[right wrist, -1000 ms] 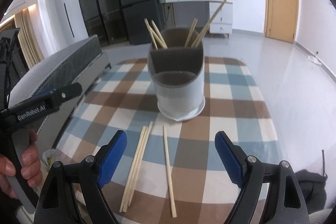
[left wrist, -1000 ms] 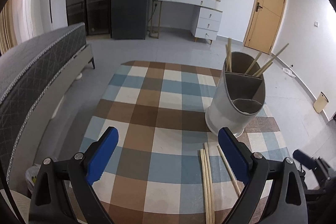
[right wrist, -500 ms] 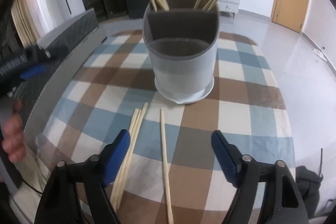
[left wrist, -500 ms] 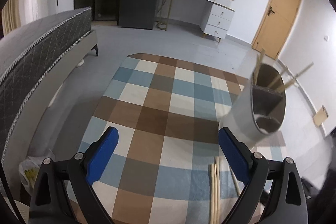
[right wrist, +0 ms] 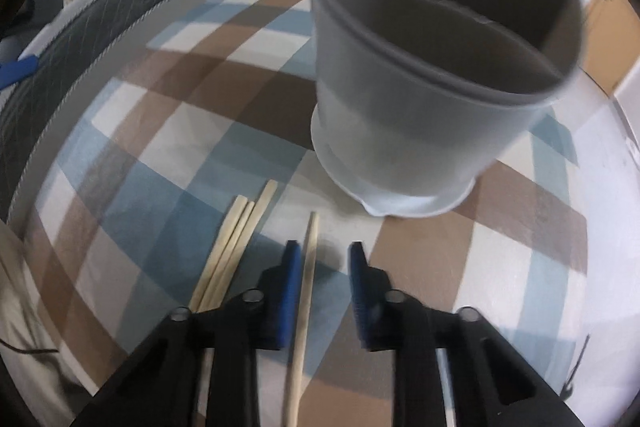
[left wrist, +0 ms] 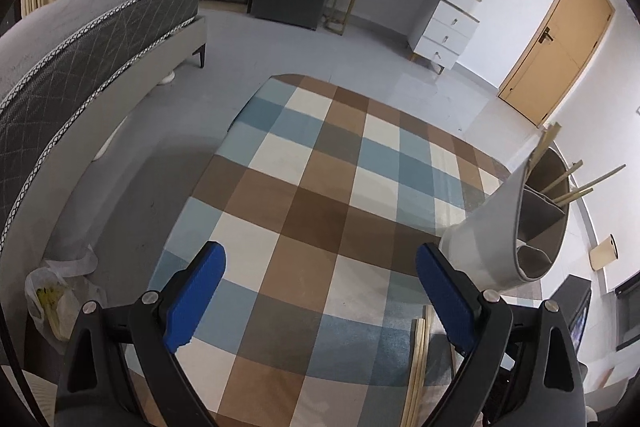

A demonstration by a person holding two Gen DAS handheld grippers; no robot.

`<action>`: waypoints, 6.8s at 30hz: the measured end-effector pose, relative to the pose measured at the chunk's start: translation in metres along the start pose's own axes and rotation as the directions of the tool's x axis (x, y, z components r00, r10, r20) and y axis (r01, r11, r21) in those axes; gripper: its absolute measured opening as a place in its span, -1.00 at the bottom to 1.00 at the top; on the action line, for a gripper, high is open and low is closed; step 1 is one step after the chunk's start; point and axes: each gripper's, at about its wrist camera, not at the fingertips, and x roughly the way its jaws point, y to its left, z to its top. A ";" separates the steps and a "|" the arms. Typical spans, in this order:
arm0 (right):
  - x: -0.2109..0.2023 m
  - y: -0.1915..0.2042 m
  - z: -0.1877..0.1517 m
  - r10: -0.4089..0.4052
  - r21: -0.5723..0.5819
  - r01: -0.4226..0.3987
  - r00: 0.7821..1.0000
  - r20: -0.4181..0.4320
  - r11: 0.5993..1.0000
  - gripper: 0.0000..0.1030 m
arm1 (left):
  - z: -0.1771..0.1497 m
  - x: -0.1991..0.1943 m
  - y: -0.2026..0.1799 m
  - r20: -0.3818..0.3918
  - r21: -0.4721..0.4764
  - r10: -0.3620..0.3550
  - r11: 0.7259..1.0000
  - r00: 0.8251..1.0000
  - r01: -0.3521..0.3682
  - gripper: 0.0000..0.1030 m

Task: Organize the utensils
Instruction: 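Lower the right gripper onto a chopstick beside the holder and close, then close the left gripper on a chopstick while the right gripper holds its chopstick, then lift both held chopsticks up above the utensil holder opening, then open both grippers to drop the chopsticks into the utensil holder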

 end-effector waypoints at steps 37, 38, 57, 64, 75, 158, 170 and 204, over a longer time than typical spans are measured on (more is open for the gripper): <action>-0.089 -0.054 -0.040 0.170 0.306 -0.267 0.935 0.311 0.914 -0.94 | -0.029 0.003 -0.040 -0.082 0.174 0.088 0.982 0.993 -0.073 0.81; -0.093 -0.056 -0.041 0.177 0.320 -0.284 0.929 0.325 0.904 -0.94 | -0.032 0.007 -0.041 -0.110 0.170 0.076 0.984 0.991 -0.057 0.81; -0.117 -0.099 -0.061 0.156 0.443 -0.366 0.884 0.442 0.818 -0.94 | -0.090 0.051 -0.082 -0.285 0.337 0.182 0.938 0.941 -0.079 0.81; -0.121 -0.104 -0.060 0.117 0.435 -0.332 0.885 0.451 0.837 -0.94 | -0.100 0.060 -0.086 -0.299 0.382 0.225 0.919 0.927 -0.100 0.81; -0.125 -0.112 -0.059 0.109 0.439 -0.334 0.880 0.463 0.834 -0.94 | -0.106 0.066 -0.086 -0.325 0.376 0.238 0.921 0.915 -0.106 0.81; -0.209 -0.079 -0.044 0.036 0.317 -0.315 0.758 0.652 0.895 -0.94 | 0.032 -0.093 -0.140 0.257 0.305 -0.292 0.929 0.921 0.210 -0.96; -0.273 -0.120 0.032 -0.001 0.265 -0.296 0.666 0.746 0.918 -0.94 | 0.101 -0.085 -0.175 0.397 0.324 -0.336 0.922 0.854 0.212 -0.96; -0.189 -0.148 0.056 0.005 0.308 -0.292 0.734 0.679 0.905 -0.94 | 0.082 -0.027 -0.191 0.435 0.405 -0.361 0.897 0.825 0.179 -0.96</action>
